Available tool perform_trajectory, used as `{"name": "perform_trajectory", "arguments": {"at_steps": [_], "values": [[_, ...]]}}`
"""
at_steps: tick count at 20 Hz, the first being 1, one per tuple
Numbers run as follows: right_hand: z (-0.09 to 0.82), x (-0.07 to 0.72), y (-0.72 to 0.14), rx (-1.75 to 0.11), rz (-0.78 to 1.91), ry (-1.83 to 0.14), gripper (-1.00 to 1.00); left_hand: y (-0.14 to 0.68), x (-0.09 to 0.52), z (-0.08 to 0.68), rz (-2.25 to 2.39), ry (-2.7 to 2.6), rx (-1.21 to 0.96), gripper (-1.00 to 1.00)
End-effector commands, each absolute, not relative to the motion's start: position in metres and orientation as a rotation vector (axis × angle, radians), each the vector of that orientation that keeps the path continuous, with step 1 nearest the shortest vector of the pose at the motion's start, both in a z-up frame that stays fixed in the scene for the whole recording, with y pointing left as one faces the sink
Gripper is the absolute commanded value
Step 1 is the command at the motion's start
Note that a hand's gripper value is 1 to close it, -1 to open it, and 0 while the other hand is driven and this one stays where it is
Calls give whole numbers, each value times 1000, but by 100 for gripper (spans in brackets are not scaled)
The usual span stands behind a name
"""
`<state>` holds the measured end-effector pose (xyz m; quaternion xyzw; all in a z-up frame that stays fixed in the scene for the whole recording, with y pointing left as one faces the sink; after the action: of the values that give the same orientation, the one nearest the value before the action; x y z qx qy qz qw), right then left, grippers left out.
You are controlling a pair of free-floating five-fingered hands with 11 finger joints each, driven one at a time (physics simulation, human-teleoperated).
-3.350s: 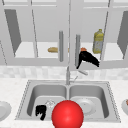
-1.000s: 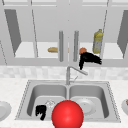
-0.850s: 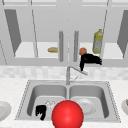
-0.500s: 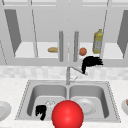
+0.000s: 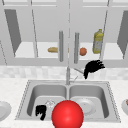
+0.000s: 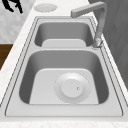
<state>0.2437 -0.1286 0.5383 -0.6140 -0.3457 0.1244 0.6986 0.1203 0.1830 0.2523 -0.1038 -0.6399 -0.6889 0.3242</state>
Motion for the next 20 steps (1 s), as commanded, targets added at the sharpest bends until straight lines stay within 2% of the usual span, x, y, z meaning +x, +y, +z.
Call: {"name": "perform_trajectory", "arguments": {"at_steps": [1, 12, 20], "values": [[520, 221, -136, -1328, 317, -796, -100, 183, 120, 252, -1807, -1679, -272, 0], [463, 165, -158, -1323, 389, -880, -100, 183, 120, 252, -1807, -1679, -272, 0], [410, 123, -168, -1253, 413, -948, -100, 183, 120, 252, -1807, -1679, -272, 0]]}}
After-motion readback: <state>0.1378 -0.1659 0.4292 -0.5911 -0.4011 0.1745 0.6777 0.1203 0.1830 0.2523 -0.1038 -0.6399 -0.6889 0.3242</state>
